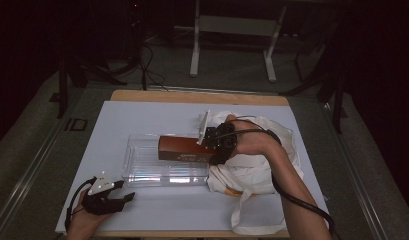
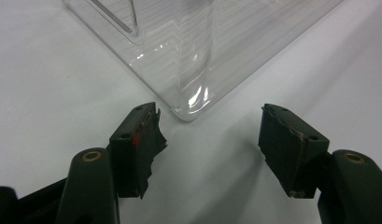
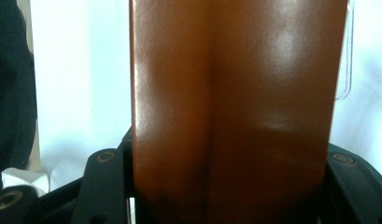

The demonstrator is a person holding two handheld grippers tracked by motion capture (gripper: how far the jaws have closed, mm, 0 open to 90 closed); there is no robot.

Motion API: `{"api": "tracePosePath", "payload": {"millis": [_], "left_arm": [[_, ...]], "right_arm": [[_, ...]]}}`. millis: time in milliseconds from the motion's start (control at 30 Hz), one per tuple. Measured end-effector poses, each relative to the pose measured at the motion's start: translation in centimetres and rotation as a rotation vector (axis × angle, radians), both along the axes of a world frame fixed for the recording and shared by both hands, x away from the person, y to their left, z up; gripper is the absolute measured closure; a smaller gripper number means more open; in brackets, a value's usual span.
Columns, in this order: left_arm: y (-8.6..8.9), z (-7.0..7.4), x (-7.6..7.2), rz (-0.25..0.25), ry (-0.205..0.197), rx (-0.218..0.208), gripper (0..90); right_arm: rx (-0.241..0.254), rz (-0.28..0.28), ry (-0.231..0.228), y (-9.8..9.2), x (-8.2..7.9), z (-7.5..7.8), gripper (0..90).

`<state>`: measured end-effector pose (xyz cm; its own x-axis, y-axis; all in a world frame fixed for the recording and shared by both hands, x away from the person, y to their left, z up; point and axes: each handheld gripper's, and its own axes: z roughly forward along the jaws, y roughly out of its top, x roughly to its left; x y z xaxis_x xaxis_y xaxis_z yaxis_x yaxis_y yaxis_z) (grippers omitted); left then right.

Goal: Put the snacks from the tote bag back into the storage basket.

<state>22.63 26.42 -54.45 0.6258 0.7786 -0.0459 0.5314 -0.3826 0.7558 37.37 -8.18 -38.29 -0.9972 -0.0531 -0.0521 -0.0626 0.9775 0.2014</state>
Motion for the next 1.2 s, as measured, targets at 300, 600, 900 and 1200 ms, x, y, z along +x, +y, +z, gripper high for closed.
{"api": "tracePosePath", "payload": {"millis": [300,600,900,1200], "left_arm": [[0.0,0.0,0.0,0.000,0.000,0.000,37.8],[0.0,0.0,0.0,0.000,-0.001,0.001,37.8],[0.0,0.0,0.0,0.000,-0.001,-0.001,37.8],[0.0,0.0,0.0,-0.002,0.000,-0.002,37.8]], "right_arm": [[-0.011,0.011,0.010,1.0,-0.2,-0.4,42.9],[-0.031,0.014,0.016,1.9,-0.2,-0.8,42.9],[-0.078,0.031,0.017,3.3,-0.2,-2.0,42.9],[-0.121,0.053,0.023,4.9,-0.4,-2.5,42.7]]}}
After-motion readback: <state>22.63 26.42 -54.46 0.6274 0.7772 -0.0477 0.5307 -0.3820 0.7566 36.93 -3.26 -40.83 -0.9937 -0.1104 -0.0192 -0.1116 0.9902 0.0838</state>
